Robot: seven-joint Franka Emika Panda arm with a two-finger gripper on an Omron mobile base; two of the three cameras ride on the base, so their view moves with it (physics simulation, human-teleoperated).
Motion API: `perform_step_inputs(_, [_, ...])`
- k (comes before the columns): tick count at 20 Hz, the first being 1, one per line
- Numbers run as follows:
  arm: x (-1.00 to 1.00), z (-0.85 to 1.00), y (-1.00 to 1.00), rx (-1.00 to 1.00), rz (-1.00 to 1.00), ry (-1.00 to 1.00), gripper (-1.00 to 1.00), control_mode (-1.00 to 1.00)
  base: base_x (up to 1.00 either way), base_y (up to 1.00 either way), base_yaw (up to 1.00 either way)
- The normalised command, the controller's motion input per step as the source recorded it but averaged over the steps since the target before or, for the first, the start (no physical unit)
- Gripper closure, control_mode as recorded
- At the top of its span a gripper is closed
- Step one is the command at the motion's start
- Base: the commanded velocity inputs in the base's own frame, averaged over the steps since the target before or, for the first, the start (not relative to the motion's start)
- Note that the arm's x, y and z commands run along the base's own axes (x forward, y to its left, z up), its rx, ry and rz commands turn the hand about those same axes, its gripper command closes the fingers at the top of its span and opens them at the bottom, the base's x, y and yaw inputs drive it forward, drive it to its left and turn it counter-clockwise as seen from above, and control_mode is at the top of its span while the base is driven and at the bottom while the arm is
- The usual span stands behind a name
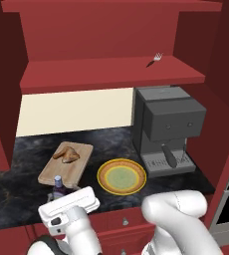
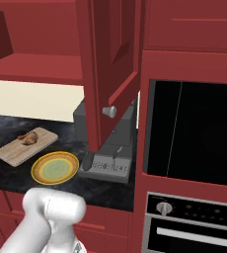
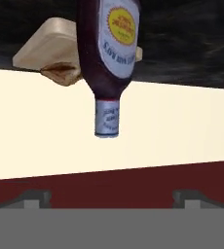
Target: Pick the chicken drumstick from the plate and place it on the cutting board. Then pick the condiment bottle from the cabinet and place it next to the cutting board.
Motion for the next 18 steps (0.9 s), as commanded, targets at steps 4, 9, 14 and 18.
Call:
perform_step_inputs(4, [-0.43, 0.38, -0.14, -0.07, -0.02, -0.05, -1.00, -1.00, 0.00, 0.00, 0.00])
perform_step_inputs(9, [-0.47, 0.32, -0.14, -0.05, -0.02, -0.08, -1.00, -1.00, 0.00, 0.00, 0.00])
perform_step_inputs(14, [-0.53, 0.24, -0.10, -0.03, -0.03, -0.13, -1.00, -1.00, 0.00, 0.00, 0.00])
perform_step_inputs(18, [-0.60, 0.19, -0.08, -0.02, -0.04, -0.15, -1.00, -1.00, 0.00, 0.00, 0.00])
